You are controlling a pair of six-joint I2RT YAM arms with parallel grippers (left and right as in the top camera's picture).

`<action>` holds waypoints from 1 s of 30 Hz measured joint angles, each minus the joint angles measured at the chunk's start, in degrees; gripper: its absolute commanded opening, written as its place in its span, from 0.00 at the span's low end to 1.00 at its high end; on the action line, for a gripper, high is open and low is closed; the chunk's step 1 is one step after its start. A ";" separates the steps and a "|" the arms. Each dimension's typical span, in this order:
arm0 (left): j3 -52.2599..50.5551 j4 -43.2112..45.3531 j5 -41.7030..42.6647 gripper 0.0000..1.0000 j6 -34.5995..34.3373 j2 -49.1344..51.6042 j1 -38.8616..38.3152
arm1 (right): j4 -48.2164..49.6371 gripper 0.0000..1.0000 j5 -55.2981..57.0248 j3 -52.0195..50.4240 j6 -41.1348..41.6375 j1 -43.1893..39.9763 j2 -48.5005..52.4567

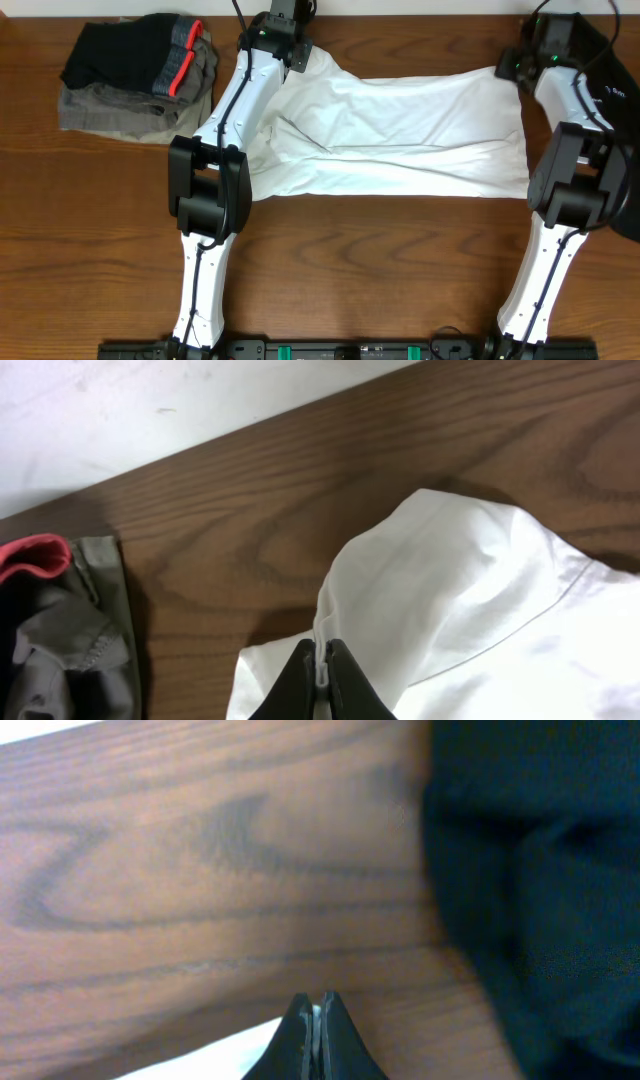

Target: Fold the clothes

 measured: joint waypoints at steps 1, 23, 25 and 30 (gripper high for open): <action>0.00 -0.15 -0.02 0.06 0.00 0.00 0.00 | -2.16 0.01 0.02 1.86 -0.07 -0.04 0.00; 0.00 -17.25 0.00 0.06 0.00 -7.41 1.51 | -40.22 0.01 -3.93 16.85 -4.31 -2.16 -0.17; 0.00 -19.04 -0.02 0.06 0.00 -7.41 1.90 | -42.75 0.01 -4.44 17.03 -4.96 -2.47 -0.79; 0.00 -23.87 -0.02 0.06 0.00 -7.41 2.34 | -49.27 0.01 -5.07 17.05 -6.43 -2.95 -3.28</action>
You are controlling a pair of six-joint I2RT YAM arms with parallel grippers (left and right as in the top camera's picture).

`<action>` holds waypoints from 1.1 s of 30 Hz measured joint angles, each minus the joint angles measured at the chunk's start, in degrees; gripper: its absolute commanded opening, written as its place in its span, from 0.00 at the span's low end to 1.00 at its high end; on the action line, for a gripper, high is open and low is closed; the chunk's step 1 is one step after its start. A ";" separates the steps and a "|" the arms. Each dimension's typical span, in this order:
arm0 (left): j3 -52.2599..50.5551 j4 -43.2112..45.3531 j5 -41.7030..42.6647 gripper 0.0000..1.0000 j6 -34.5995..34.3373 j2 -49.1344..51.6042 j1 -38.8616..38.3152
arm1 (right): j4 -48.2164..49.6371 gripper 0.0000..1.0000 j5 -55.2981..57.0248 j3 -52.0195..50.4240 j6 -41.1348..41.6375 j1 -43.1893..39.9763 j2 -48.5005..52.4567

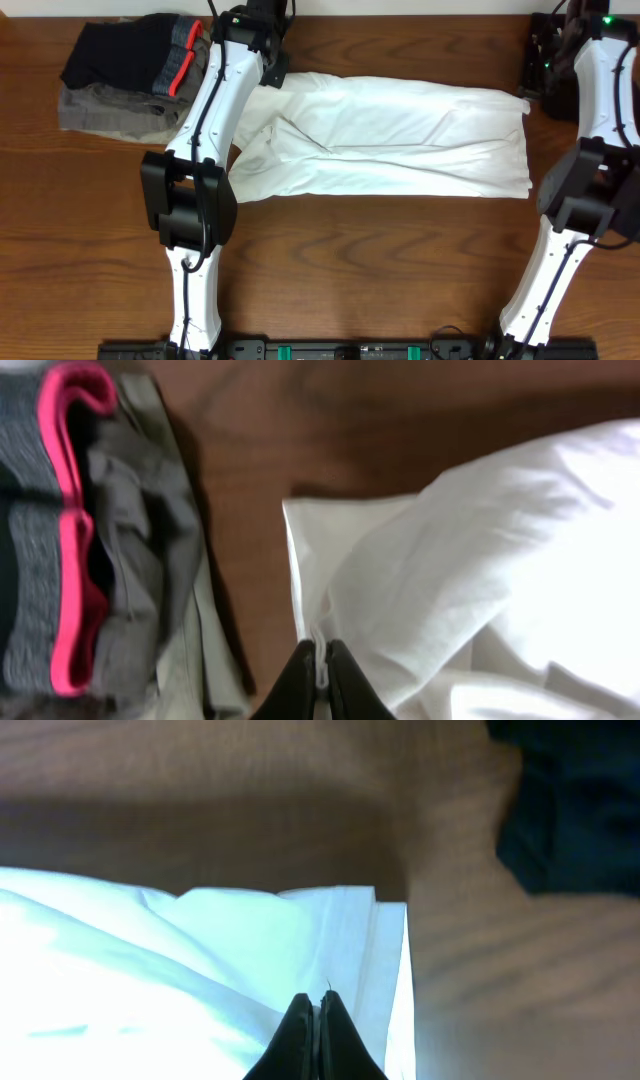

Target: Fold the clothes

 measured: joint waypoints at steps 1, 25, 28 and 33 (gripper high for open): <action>0.00 -0.98 0.02 0.06 0.00 0.00 -0.02 | -1.07 0.01 -0.13 0.02 -0.28 -0.13 -0.68; 0.00 -21.51 0.02 0.06 0.00 -8.11 -0.02 | -15.37 0.01 -0.83 0.46 -4.33 -4.07 -2.86; 0.00 -21.73 0.02 0.06 0.00 -8.11 -0.02 | -15.41 0.01 -0.90 0.46 -4.33 -4.07 -2.86; 0.00 -23.41 0.07 0.06 0.00 -8.11 -0.02 | -15.63 0.01 -0.90 -0.35 -4.35 -4.07 -2.86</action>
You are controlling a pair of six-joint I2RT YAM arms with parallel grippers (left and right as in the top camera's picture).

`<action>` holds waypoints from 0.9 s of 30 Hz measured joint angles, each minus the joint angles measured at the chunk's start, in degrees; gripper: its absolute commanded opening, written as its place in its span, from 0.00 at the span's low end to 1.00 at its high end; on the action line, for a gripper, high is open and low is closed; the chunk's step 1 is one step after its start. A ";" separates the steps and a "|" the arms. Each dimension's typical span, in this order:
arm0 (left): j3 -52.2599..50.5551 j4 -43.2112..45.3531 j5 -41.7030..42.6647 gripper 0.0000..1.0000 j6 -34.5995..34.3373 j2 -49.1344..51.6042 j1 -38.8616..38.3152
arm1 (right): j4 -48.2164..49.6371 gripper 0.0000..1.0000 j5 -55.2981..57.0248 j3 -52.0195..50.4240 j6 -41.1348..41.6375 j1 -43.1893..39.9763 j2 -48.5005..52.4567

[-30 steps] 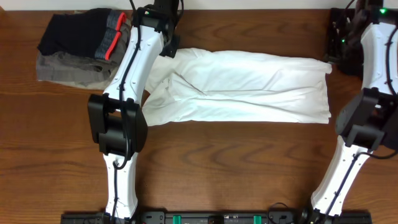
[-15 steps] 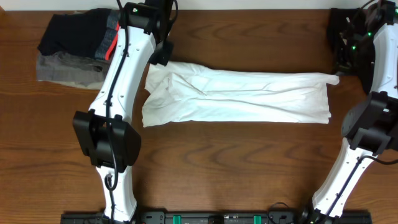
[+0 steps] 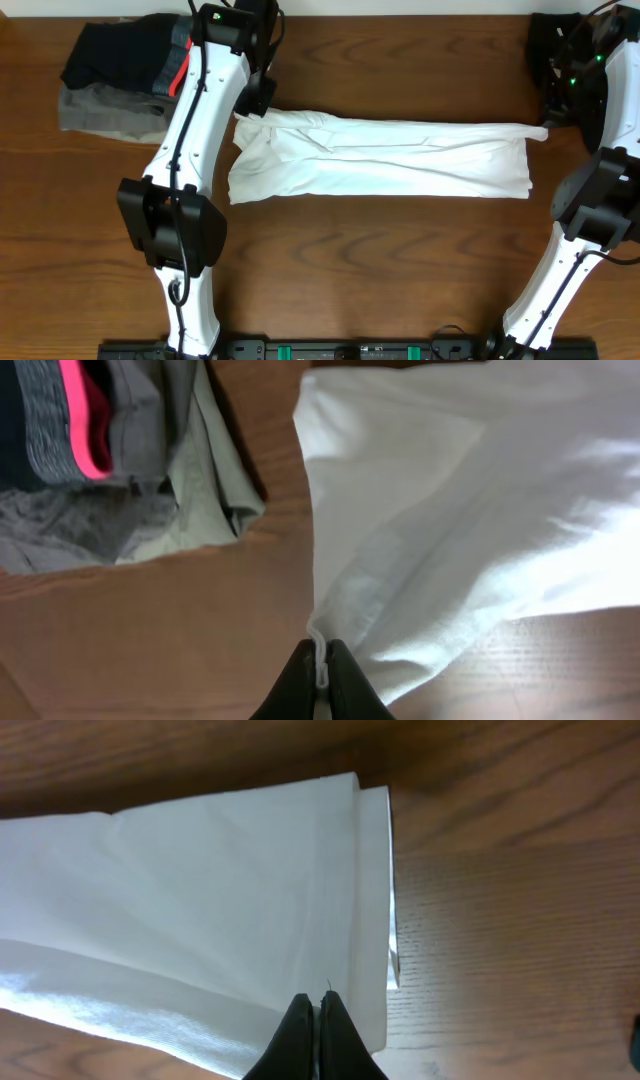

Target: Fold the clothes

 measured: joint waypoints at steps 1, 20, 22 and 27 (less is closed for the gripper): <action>0.00 -0.39 0.07 0.06 0.00 0.00 0.00 | -0.09 0.01 0.00 -0.33 0.02 0.00 0.00; -4.61 -4.50 6.25 0.06 0.00 0.00 0.00 | 6.80 0.30 1.07 -14.25 0.02 0.00 0.00; -5.75 -4.83 6.29 0.06 0.00 0.00 0.00 | 7.13 0.32 1.14 -14.93 0.02 0.00 0.00; -8.68 -5.07 6.45 0.06 0.00 0.00 0.00 | 7.54 0.33 1.11 -15.61 0.02 0.00 0.00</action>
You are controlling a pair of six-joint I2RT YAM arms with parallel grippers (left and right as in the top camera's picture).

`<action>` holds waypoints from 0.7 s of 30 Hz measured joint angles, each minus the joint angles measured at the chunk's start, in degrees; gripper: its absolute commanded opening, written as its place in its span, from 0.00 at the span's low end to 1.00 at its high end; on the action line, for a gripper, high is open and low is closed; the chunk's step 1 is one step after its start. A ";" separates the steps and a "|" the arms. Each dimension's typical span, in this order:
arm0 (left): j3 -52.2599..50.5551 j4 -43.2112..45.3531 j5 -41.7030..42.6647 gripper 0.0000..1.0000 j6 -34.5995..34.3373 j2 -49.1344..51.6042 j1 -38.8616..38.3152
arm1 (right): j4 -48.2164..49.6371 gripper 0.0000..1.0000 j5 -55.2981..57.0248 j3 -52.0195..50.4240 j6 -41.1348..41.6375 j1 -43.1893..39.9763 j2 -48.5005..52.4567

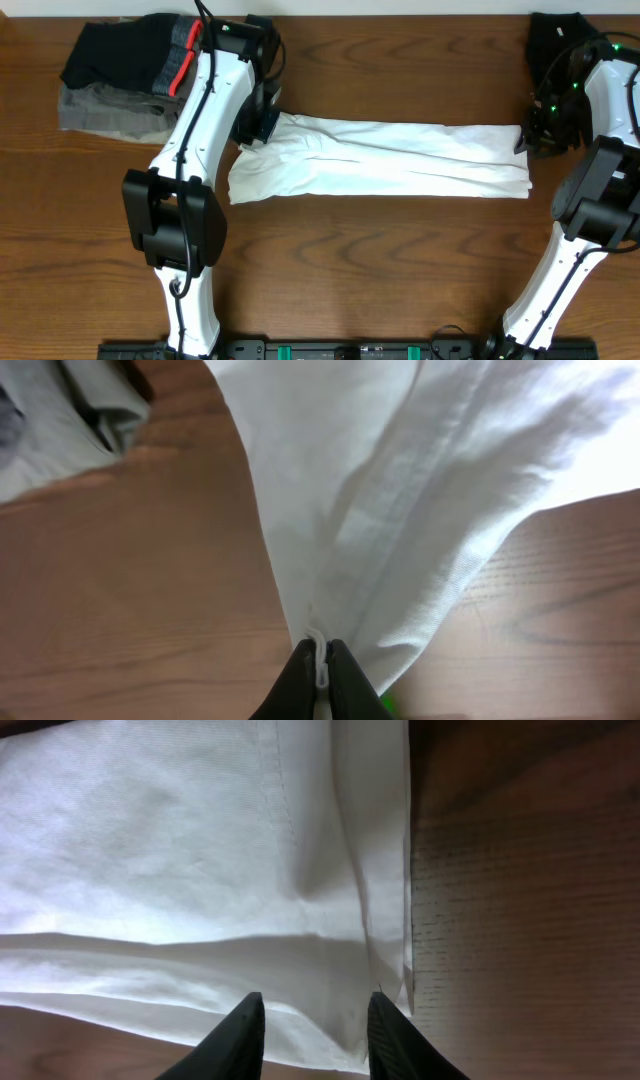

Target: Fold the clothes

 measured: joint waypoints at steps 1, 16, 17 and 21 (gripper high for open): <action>-0.66 0.02 0.00 0.06 -0.02 0.00 0.00 | 0.02 0.33 0.02 0.00 0.00 -0.02 0.00; -7.85 3.50 0.44 0.98 -0.96 0.00 0.00 | 1.77 0.51 0.00 -0.11 0.20 -0.17 0.00; -7.85 4.02 0.44 0.98 -1.27 0.00 0.00 | 2.29 0.51 0.02 -0.11 0.17 -0.24 0.00; -7.56 4.74 0.42 0.98 -1.79 0.00 0.00 | 4.76 0.55 -0.02 -0.11 -0.70 -1.42 0.00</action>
